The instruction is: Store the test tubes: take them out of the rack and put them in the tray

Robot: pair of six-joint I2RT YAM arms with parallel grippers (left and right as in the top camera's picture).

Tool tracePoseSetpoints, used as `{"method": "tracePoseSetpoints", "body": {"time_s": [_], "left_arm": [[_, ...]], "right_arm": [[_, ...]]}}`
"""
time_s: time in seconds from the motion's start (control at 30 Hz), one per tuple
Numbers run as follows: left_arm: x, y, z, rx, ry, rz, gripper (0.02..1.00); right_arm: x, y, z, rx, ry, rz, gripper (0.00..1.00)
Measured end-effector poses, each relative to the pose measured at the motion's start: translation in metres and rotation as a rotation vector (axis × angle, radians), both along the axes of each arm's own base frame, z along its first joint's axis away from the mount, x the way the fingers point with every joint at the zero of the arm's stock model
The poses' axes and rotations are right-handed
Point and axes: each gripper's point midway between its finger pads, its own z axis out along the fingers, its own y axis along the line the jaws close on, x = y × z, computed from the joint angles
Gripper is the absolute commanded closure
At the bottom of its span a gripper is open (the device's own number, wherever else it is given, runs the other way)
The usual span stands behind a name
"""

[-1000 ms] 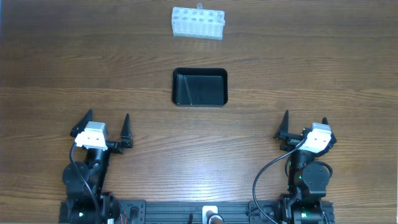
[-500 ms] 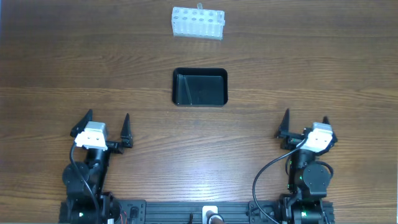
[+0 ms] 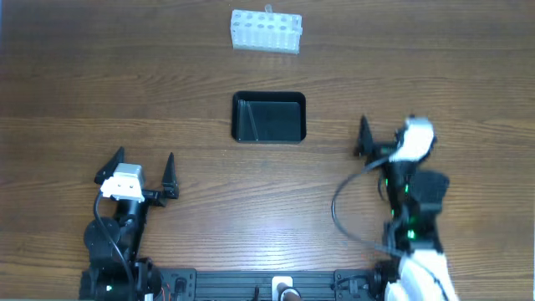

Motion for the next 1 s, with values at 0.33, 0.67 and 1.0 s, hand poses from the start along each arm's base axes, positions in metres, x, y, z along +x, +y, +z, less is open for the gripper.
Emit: {"method": "tracePoseSetpoints", "body": {"time_s": [0.33, 0.67, 1.0], "left_arm": [[0.000, 0.000, 0.000, 0.000, -0.002, 0.000, 0.018], [0.000, 0.000, 0.000, 0.000, -0.002, 0.000, 0.018], [0.000, 0.000, 0.000, 0.000, -0.002, 0.000, 0.018]], "right_arm": [[0.091, 0.107, 0.015, 0.017, 0.104, 0.302, 0.009], [0.151, 0.202, -0.024, -0.033, 0.320, 0.411, 0.020], [0.212, 0.255, -0.030, -0.097, 0.392, 0.318, 0.027]]}}
